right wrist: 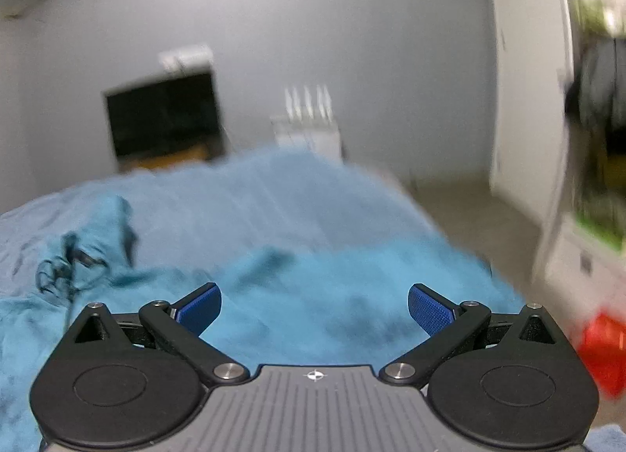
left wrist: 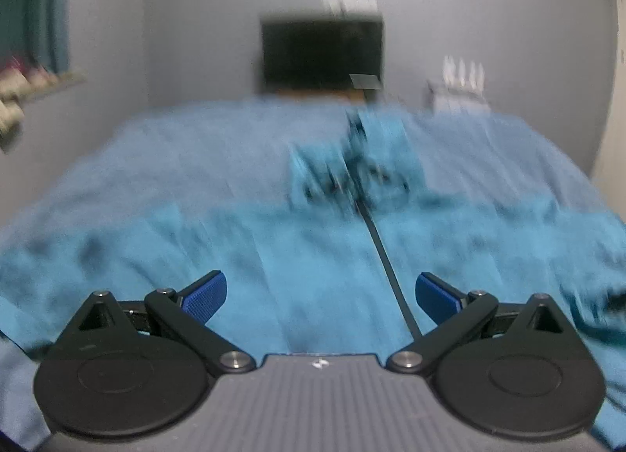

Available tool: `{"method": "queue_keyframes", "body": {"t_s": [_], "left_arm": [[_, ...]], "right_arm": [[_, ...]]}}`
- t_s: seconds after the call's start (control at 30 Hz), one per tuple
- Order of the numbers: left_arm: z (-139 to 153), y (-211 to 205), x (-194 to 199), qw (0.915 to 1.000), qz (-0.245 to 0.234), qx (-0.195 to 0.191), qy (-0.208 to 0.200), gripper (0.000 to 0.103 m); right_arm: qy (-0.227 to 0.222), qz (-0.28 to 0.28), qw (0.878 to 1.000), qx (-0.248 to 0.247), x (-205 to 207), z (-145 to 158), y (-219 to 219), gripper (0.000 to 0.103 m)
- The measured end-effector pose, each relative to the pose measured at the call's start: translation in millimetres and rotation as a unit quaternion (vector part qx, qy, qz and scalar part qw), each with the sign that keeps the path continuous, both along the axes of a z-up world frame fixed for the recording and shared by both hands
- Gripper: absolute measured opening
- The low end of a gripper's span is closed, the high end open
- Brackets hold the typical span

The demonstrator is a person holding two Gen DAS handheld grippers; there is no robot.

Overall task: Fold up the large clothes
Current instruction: 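Grasp the teal jacket's side edge with the right tool and lift it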

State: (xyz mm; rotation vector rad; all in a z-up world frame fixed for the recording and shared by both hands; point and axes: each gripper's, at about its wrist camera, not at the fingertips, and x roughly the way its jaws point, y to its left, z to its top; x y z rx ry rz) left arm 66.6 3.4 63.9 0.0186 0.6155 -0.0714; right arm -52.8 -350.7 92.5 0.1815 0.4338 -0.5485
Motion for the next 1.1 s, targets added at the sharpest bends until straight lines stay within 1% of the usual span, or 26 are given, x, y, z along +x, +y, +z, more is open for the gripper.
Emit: {"method": "queue_keyframes", "body": {"t_s": [0.03, 0.07, 0.17, 0.2, 0.23, 0.27, 0.33, 0.37, 0.43, 0.47, 0.5, 0.53, 0.67, 0.77, 0.83, 0.9, 0.93, 0.97, 1.03, 1.1], "left_arm": [[-11, 0, 7, 0.9997, -0.012, -0.002, 0.021, 0.103], [-19, -1, 12, 0.9991, -0.017, 0.005, 0.038, 0.103], [-53, -1, 21, 0.9963, 0.002, 0.042, 0.075, 0.103], [-61, 0, 23, 0.9946, 0.008, 0.048, 0.092, 0.103], [-69, 2, 25, 0.9931, 0.007, 0.044, 0.109, 0.103], [-77, 5, 27, 0.9922, 0.002, 0.03, 0.121, 0.103], [-83, 12, 29, 0.9919, -0.003, -0.001, 0.127, 0.103], [-85, 14, 31, 0.9918, -0.003, -0.014, 0.127, 0.103], [-91, 14, 37, 0.9909, -0.005, -0.026, 0.132, 0.103], [-94, 13, 39, 0.9906, -0.005, -0.026, 0.135, 0.103], [-96, 12, 40, 0.9902, -0.005, -0.024, 0.138, 0.103], [-100, 9, 40, 0.9899, -0.005, -0.02, 0.14, 0.103], [-112, 2, 44, 0.9888, -0.007, -0.004, 0.149, 0.103], [-117, 2, 49, 0.9881, -0.008, -0.001, 0.153, 0.103], [-118, 3, 50, 0.9878, -0.004, -0.003, 0.156, 0.103], [-120, 6, 51, 0.9875, 0.0, -0.008, 0.158, 0.103], [-120, 6, 51, 0.9875, 0.001, -0.009, 0.158, 0.103], [-121, 6, 52, 0.9875, 0.003, -0.009, 0.158, 0.103], [-120, 5, 51, 0.988, 0.004, -0.004, 0.154, 0.103], [-119, 3, 50, 0.9884, 0.002, 0.0, 0.152, 0.103]], "right_arm": [[0.003, -0.013, 0.999, 0.031, -2, -6, -21, 0.103], [0.002, -0.02, 0.998, 0.06, -5, -14, -41, 0.103], [-0.007, -0.047, 0.989, 0.138, -18, -44, -89, 0.102], [-0.016, -0.06, 0.984, 0.166, -23, -55, -100, 0.098], [-0.024, -0.07, 0.978, 0.195, -27, -65, -111, 0.092], [-0.029, -0.073, 0.971, 0.224, -29, -76, -119, 0.089], [-0.035, -0.083, 0.96, 0.267, -34, -96, -130, 0.078], [-0.038, -0.088, 0.954, 0.285, -33, -105, -134, 0.076], [-0.047, -0.101, 0.944, 0.31, -28, -116, -148, 0.063], [-0.053, -0.108, 0.941, 0.315, -26, -122, -153, 0.058], [-0.065, -0.112, 0.94, 0.315, -25, -125, -158, 0.051], [-0.079, -0.113, 0.94, 0.313, -25, -127, -163, 0.049], [-0.122, -0.131, 0.945, 0.274, -24, -129, -188, 0.049], [-0.161, -0.159, 0.937, 0.266, -20, -132, -211, 0.049], [-0.179, -0.177, 0.933, 0.259, -18, -138, -226, 0.049], [-0.2, -0.182, 0.925, 0.267, -22, -144, -237, 0.049], [-0.232, -0.194, 0.914, 0.269, -24, -148, -238, 0.044], [-0.238, -0.192, 0.912, 0.274, -24, -151, -239, 0.04], [-0.235, -0.187, 0.915, 0.268, -17, -150, -237, 0.015], [-0.236, -0.179, 0.922, 0.249, -19, -139, -230, 0.008]]}}
